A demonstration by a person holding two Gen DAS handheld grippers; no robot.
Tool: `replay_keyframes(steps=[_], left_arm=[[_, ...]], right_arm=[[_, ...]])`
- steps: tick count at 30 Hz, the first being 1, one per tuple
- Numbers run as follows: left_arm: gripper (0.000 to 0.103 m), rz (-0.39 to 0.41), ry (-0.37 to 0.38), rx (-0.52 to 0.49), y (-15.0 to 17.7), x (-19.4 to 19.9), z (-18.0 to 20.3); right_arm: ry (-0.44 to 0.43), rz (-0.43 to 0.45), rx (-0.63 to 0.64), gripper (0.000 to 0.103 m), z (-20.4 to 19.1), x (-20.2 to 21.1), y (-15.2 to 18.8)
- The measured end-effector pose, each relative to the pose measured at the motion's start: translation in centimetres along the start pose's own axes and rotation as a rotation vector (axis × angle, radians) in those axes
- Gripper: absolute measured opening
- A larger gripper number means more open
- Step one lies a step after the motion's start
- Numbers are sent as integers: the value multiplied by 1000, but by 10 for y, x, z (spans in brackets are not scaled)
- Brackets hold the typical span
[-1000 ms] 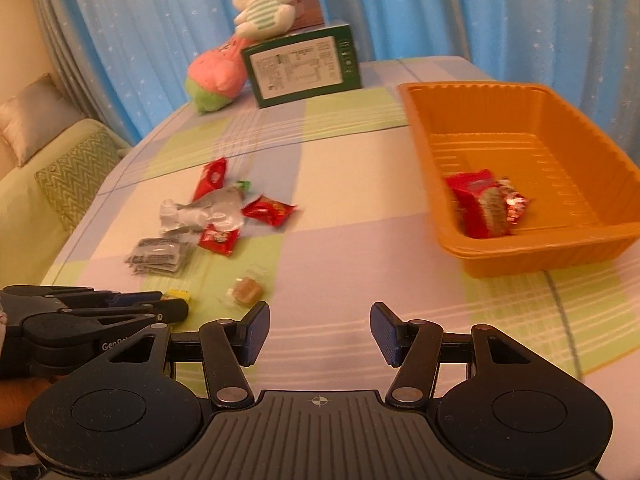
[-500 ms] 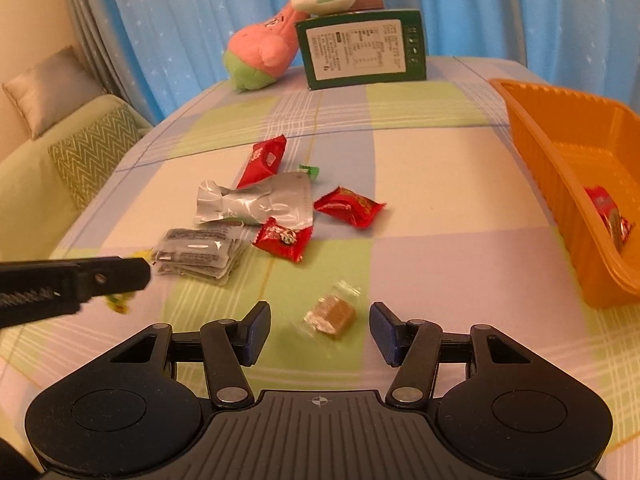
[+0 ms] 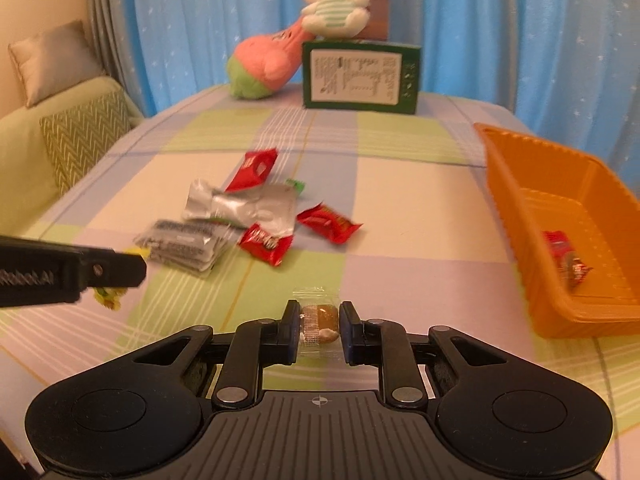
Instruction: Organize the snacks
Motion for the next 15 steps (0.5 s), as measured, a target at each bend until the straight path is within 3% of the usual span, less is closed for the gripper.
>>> replay_keyframes(steps=[15], left_arm=[[19,43,49,-45,-8,40,65]], right_arm=[[29,81,-97,21,46,81,-16]])
Point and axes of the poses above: each gripper's, at about its wrist camera, not at the fingertips, and x roughly against the way its jaws point, z to its right, y to its underside, the point moved 9 cm from there along -x, roughly the way its jaws point
